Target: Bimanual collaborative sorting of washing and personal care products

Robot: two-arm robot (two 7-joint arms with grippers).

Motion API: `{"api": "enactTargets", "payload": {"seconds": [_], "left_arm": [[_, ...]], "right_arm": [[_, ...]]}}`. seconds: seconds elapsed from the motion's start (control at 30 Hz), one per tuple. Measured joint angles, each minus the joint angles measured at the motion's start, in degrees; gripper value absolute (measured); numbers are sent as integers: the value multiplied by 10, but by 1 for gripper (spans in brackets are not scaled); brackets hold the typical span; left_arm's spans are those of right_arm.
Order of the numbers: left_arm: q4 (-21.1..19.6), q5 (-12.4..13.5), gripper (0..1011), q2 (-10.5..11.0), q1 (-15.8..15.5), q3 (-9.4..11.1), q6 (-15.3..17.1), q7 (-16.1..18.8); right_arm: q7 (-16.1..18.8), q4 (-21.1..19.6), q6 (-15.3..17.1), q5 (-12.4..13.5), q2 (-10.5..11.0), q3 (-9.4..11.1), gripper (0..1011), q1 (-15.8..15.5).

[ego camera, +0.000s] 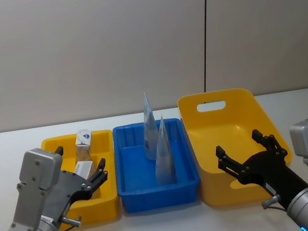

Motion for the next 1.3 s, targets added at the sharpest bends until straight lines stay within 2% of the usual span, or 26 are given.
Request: {"api": "enactTargets", "payload": {"seconds": [1.3], "left_arm": [[0,0,1001,0,0,0,0,0]], "right_arm": [[0,0,0,0,0,0,1002,0]]}}
